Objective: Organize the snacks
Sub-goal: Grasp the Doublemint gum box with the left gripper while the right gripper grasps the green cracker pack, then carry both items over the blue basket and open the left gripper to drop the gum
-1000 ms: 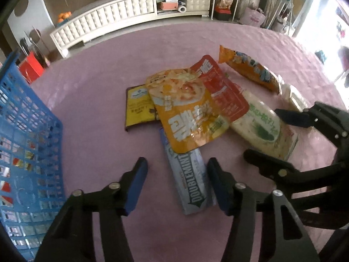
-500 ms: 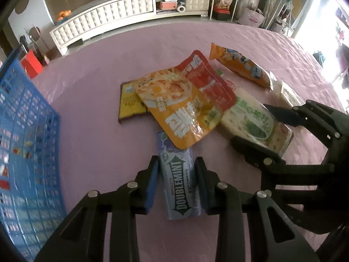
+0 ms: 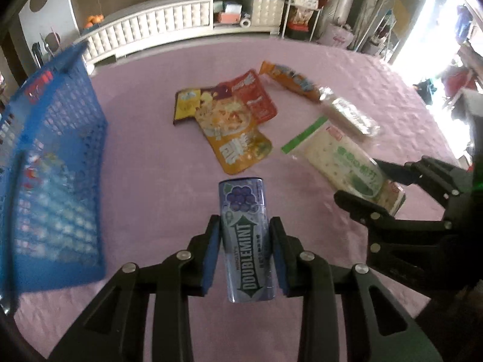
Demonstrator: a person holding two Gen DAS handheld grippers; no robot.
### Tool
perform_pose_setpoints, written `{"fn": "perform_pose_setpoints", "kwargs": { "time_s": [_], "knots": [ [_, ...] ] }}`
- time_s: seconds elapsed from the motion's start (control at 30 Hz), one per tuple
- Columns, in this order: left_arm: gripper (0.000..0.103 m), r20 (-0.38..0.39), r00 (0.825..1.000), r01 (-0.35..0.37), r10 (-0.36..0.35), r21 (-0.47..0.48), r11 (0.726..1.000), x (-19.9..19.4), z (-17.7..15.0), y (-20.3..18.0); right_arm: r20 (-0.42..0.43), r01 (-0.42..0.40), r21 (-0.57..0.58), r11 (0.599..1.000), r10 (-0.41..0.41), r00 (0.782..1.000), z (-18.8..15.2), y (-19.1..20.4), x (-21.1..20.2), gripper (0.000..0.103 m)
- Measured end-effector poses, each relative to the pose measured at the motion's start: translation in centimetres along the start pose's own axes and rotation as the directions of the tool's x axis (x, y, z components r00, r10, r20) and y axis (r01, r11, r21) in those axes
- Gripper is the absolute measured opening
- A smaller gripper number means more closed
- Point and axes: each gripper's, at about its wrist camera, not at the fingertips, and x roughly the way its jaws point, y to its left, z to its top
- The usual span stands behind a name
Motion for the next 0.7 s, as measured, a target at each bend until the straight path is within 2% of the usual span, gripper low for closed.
{"fn": "perform_pose_setpoints", "kwargs": {
  "time_s": [0.1, 0.23, 0.37, 0.5, 0.7],
  "knots": [
    [0.030, 0.049, 0.999, 0.011, -0.012, 0.012, 1.000, -3.1, -0.3, -0.3, -0.020, 0.009, 0.058, 0.998, -0.008, 1.000, 0.4, 0.2, -1.5, 0.060],
    [0.030, 0.121, 0.992, 0.022, -0.022, 0.002, 1.000, -7.2, -0.8, 0.1, 0.004, -0.016, 0.110, 0.994, 0.015, 1.000, 2.2, 1.5, -4.2, 0.060],
    [0.029, 0.175, 0.985, 0.000, 0.002, -0.011, 1.000, -10.8, -1.1, 1.8, 0.083, -0.021, 0.064, 0.998, 0.016, 0.996, 3.9, 4.4, -8.0, 0.060],
    [0.029, 0.223, 0.975, -0.009, 0.017, -0.036, 0.999, -14.2, -1.9, 4.4, 0.136, -0.058, 0.041, 0.997, 0.052, 0.989, 5.4, 7.2, -10.8, 0.060],
    [0.029, 0.269, 0.962, -0.034, 0.051, -0.068, 0.997, -17.9, -3.1, 9.0, 0.172, -0.062, -0.038, 0.997, 0.067, 0.983, 8.3, 11.5, -12.2, 0.060]
  ]
}}
